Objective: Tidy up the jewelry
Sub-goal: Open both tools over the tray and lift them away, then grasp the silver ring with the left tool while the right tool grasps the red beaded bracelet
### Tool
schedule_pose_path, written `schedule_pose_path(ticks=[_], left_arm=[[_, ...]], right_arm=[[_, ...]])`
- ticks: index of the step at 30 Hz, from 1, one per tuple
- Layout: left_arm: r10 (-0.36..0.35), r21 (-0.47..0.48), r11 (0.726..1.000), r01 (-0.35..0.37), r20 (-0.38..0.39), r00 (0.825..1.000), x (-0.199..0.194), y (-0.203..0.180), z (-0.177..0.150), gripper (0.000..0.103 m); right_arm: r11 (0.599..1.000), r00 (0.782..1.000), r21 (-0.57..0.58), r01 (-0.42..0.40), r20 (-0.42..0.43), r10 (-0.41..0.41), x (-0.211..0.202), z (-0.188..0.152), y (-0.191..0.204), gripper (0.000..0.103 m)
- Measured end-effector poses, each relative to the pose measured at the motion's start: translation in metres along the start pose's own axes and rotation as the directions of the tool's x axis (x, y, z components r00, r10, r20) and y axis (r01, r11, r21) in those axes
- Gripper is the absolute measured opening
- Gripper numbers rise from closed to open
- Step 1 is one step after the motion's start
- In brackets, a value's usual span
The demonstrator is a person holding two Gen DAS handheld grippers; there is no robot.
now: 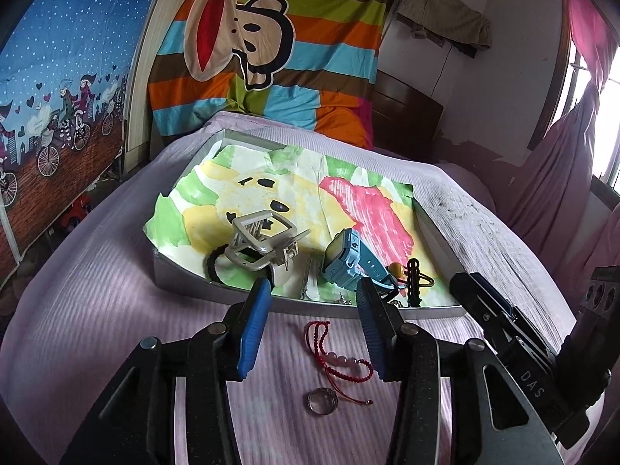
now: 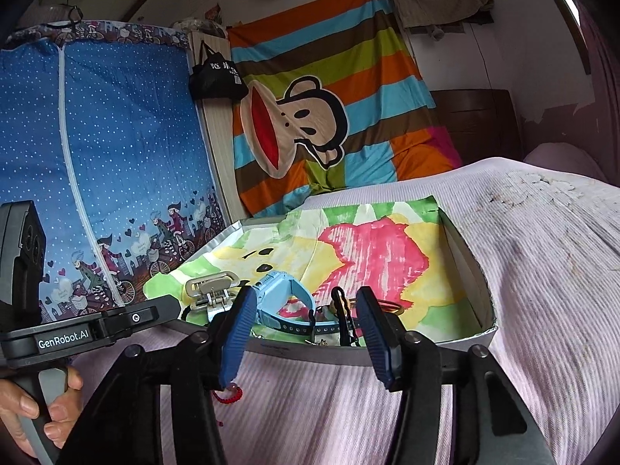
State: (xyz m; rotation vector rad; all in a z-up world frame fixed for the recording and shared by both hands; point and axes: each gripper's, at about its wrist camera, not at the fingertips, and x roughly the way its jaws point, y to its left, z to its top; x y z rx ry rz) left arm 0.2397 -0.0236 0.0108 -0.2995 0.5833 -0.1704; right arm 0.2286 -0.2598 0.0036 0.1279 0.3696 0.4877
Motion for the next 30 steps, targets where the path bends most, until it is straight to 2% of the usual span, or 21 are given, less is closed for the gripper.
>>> schedule_pose_path(ticks=[1,3,4,6,9,16,23,30], left_arm=[[0.014,0.005,1.000,-0.014,0.016,1.000,-0.006,-0.001,-0.001,0.049],[0.049,0.017,0.999,-0.050,0.064,0.997,-0.021,-0.004,-0.004,0.073],[0.064,0.021,0.998,-0.067,0.090,0.994,-0.029,-0.005,-0.006,0.077],[0.081,0.028,0.996,-0.085,0.131,0.988,-0.043,-0.007,-0.011,0.087],[0.105,0.030,0.993,-0.111,0.170,0.980,-0.063,-0.005,-0.014,0.090],[0.142,0.067,0.984,-0.163,0.241,0.960,-0.100,-0.005,-0.025,0.095],[0.147,0.093,0.980,-0.173,0.239,0.960,-0.123,0.000,-0.045,0.096],[0.167,0.124,0.973,-0.195,0.206,0.964,-0.124,0.003,-0.067,0.096]], right_arm=[[1.000,1.000,-0.003,0.008,0.013,-0.008,-0.005,0.000,0.002,0.067],[1.000,0.999,-0.004,0.015,0.038,-0.015,-0.015,0.001,0.005,0.083],[1.000,0.999,-0.007,0.017,0.051,-0.017,-0.021,0.001,0.007,0.085],[1.000,0.997,-0.013,0.028,0.071,-0.027,-0.031,0.002,0.011,0.095],[0.999,0.994,-0.029,0.022,0.104,-0.019,-0.047,0.004,0.016,0.103],[0.996,0.992,-0.093,-0.005,0.128,0.017,-0.071,-0.001,0.035,0.103],[0.994,0.996,-0.103,-0.024,0.078,0.032,-0.075,-0.021,0.044,0.103],[0.994,1.000,-0.107,-0.012,0.021,0.014,-0.071,-0.033,0.044,0.103]])
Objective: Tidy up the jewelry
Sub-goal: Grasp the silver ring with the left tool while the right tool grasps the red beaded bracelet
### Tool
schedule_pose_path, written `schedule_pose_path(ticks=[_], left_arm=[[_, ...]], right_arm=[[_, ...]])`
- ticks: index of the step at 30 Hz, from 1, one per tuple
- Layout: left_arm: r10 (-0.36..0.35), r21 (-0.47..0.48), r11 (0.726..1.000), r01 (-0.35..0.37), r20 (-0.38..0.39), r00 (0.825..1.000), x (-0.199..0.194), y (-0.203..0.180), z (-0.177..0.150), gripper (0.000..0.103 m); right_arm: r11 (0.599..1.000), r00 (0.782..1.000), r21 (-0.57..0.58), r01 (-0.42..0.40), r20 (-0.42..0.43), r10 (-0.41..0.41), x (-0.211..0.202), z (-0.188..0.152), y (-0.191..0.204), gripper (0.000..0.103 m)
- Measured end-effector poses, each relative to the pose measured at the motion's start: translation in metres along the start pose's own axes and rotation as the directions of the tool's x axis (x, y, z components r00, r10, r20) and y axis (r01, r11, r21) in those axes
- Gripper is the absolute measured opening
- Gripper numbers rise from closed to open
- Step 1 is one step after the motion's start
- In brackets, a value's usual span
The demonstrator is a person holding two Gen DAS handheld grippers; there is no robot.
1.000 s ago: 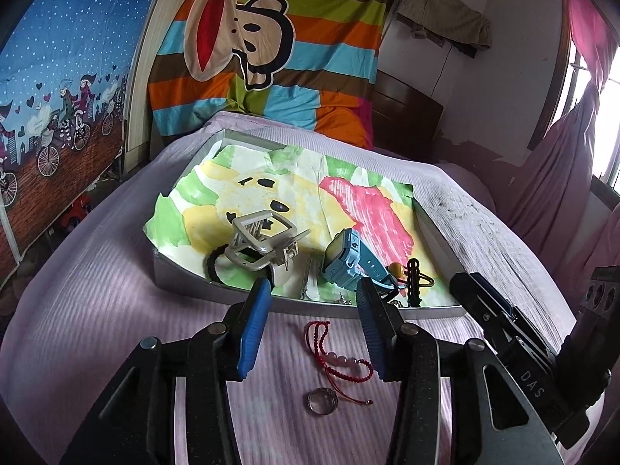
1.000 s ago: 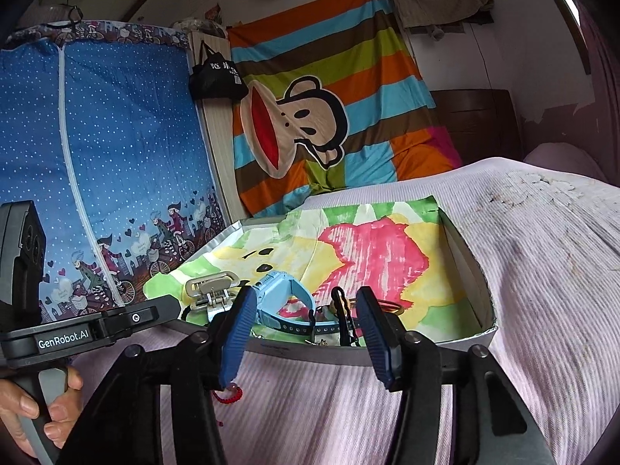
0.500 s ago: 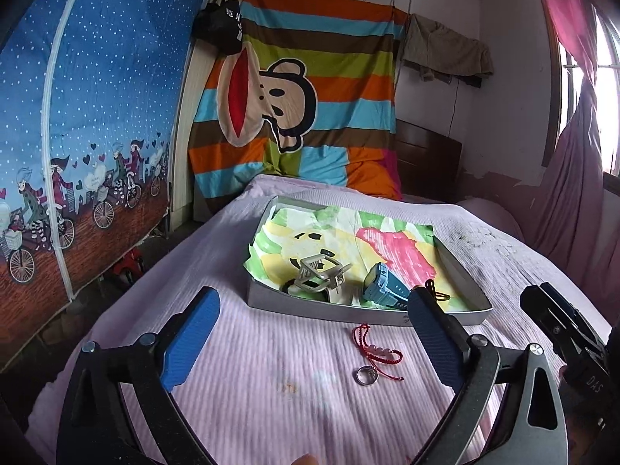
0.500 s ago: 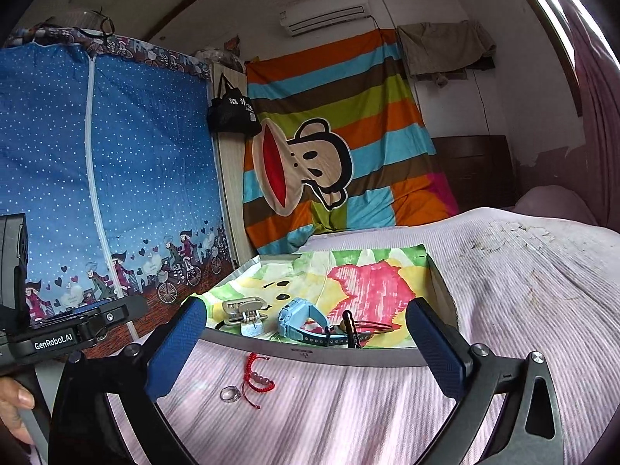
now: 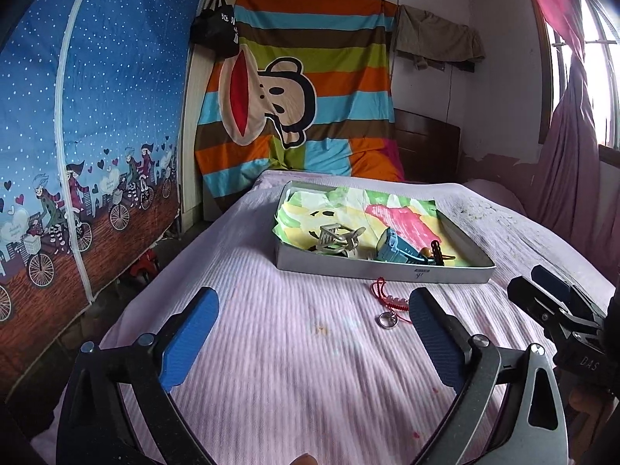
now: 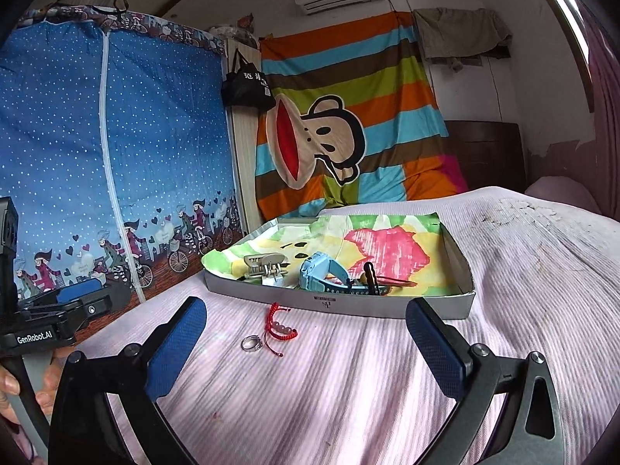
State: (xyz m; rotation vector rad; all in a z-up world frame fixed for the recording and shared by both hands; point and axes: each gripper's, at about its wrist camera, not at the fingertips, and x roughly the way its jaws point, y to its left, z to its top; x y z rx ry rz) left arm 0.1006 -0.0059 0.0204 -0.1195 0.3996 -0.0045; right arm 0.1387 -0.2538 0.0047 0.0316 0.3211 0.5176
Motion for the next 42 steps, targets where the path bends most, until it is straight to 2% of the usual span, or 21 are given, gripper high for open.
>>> schedule_pose_path(ticks=[6,17,19,21,25,26,30,36,39,42], left_arm=[[0.009,0.029,1.000,-0.008,-0.039,0.999,0.011,-0.003,-0.009,0.096],[0.021,0.082,0.997,-0.008,-0.152,0.988,0.044,-0.012,-0.023,0.096],[0.009,0.089,0.996,0.006,-0.166,0.986,0.048,-0.016,-0.026,0.096],[-0.005,0.097,0.995,0.023,-0.180,0.984,0.053,-0.019,-0.026,0.096],[-0.026,0.107,0.993,0.049,-0.202,0.979,0.062,-0.024,-0.026,0.096],[-0.039,0.104,0.993,0.062,-0.209,0.977,0.064,-0.024,-0.026,0.094],[-0.114,0.092,0.985,0.143,-0.267,0.957,0.079,-0.028,-0.024,0.062],[-0.188,0.059,0.974,0.218,-0.322,0.928,0.101,-0.035,-0.022,0.041],[-0.219,0.026,0.970,0.242,-0.345,0.913,0.113,-0.037,-0.021,0.033],[-0.239,0.001,0.967,0.256,-0.358,0.903,0.124,-0.038,-0.020,0.033]], right_arm=[[0.999,0.997,0.010,0.036,-0.068,-0.035,0.010,-0.006,-0.006,0.103],[0.990,0.983,0.111,0.085,-0.175,-0.065,0.024,-0.016,-0.029,0.103],[0.990,0.980,0.117,0.081,-0.189,-0.058,0.027,-0.017,-0.030,0.100],[0.990,0.978,0.116,0.076,-0.201,-0.052,0.029,-0.018,-0.029,0.090],[0.991,0.975,0.115,0.063,-0.217,-0.037,0.035,-0.019,-0.028,0.084],[0.991,0.975,0.119,0.060,-0.219,-0.032,0.036,-0.019,-0.029,0.080],[0.988,0.974,0.148,0.046,-0.224,-0.012,0.039,-0.021,-0.035,0.062],[0.983,0.972,0.179,0.026,-0.234,0.017,0.050,-0.020,-0.040,0.044],[0.987,0.970,0.163,0.019,-0.243,0.022,0.056,-0.019,-0.037,0.043],[0.989,0.968,0.150,0.011,-0.250,0.027,0.062,-0.019,-0.035,0.042]])
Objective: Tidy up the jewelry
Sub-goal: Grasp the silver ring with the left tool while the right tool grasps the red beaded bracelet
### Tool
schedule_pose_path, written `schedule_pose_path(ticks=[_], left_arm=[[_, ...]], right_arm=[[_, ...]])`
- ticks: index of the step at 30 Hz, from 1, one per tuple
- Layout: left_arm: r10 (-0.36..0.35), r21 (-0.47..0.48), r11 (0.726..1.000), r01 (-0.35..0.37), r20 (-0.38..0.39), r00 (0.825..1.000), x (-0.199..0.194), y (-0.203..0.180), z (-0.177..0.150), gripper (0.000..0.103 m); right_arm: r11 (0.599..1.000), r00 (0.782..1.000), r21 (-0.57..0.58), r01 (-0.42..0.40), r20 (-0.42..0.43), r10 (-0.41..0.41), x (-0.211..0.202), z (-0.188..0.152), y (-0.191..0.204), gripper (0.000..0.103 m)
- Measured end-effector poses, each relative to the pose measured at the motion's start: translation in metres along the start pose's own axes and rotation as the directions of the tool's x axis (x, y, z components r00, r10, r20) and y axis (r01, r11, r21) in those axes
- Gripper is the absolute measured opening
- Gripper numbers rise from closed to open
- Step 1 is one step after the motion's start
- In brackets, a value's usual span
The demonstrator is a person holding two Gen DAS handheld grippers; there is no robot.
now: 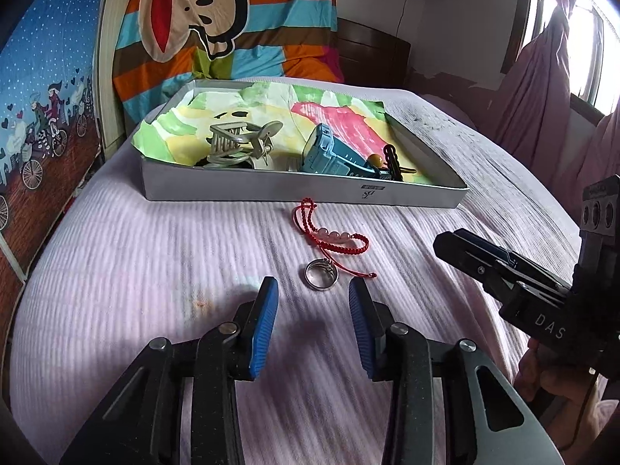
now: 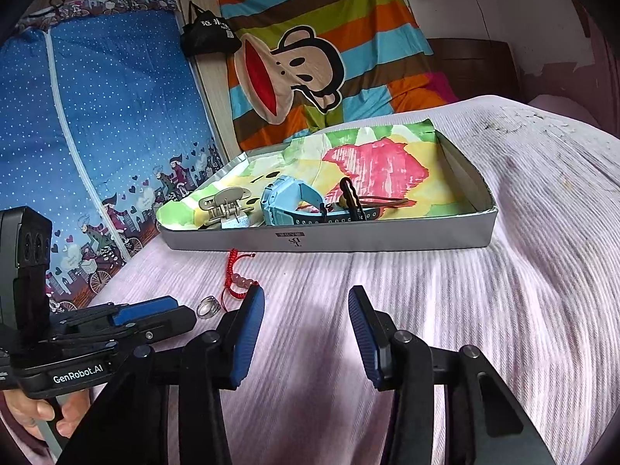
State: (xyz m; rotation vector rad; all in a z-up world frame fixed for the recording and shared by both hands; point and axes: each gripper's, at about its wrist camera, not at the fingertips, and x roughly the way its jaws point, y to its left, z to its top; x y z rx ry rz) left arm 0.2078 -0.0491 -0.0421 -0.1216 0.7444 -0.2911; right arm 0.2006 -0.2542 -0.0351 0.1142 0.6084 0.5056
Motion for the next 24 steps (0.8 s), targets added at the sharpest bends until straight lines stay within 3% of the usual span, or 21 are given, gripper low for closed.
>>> schedule_pose_path(ticks=[4,11,18,24], left_arm=[[-0.004,0.002,1.000,0.004,-0.025,1.000,0.013,0.001,0.003,0.032],[0.006,-0.055,0.998,-0.008,-0.030,1.000,0.026,0.014,0.007,0.017],[0.009,-0.111,0.994,-0.009,-0.001,1.000,0.025,0.025,0.007,0.017],[0.007,-0.155,0.988,-0.002,0.030,1.000,0.019,0.034,0.001,0.017]], right_arm=[[1.000,1.000,-0.001,-0.008,-0.007,0.008,0.006,0.003,0.000,0.040],[0.999,0.998,-0.034,-0.037,-0.059,0.035,0.025,0.005,0.007,0.038],[0.994,0.990,-0.067,-0.084,-0.119,0.076,0.041,0.006,0.015,0.029],[0.989,0.984,-0.075,-0.130,-0.133,0.119,0.049,0.009,0.020,0.029]])
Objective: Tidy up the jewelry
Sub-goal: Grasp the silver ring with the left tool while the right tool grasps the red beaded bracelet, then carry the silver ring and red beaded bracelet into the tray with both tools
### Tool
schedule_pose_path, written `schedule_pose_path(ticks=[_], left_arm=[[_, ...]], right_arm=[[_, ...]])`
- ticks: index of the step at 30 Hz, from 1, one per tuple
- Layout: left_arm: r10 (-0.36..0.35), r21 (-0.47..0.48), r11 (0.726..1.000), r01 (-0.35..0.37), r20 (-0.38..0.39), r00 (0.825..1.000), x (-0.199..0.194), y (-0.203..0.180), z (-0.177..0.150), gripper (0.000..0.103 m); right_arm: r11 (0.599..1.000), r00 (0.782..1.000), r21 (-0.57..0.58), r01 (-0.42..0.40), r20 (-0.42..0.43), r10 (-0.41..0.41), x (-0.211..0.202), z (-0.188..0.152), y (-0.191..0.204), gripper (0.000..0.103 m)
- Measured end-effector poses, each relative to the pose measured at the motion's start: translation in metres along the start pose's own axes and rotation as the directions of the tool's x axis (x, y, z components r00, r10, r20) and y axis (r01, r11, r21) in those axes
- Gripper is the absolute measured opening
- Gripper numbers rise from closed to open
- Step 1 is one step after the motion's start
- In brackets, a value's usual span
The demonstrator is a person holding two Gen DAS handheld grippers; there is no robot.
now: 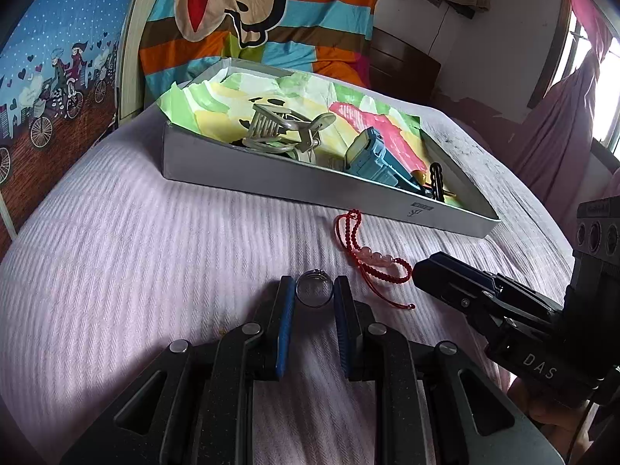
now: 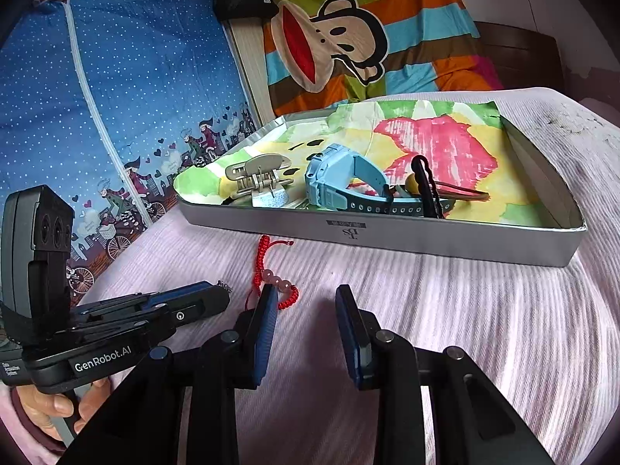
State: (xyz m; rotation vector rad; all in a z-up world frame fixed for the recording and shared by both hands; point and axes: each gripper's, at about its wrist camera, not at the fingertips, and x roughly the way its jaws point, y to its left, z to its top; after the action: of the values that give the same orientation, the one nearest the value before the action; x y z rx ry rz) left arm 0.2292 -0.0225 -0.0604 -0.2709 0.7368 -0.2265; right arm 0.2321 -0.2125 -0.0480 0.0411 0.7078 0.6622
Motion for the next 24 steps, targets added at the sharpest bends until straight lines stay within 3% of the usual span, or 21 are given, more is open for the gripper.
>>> schedule_pose_path(ticks=[5,12,24], left_arm=[[-0.016,-0.019,1.000,0.016,0.005,1.000,-0.002,0.003,0.000,0.017],[-0.021,-0.031,0.999,0.022,0.009,1.000,-0.003,0.006,-0.002,0.017],[-0.059,-0.050,0.997,0.061,0.030,0.998,-0.009,0.013,-0.005,0.017]], right_arm=[[1.000,0.998,-0.007,-0.014,-0.053,0.013,0.015,0.000,0.001,0.022],[1.000,0.998,-0.020,-0.021,-0.059,0.019,0.016,-0.004,0.003,0.008],[0.997,0.999,-0.066,0.033,-0.014,-0.034,0.011,-0.007,0.011,0.005]])
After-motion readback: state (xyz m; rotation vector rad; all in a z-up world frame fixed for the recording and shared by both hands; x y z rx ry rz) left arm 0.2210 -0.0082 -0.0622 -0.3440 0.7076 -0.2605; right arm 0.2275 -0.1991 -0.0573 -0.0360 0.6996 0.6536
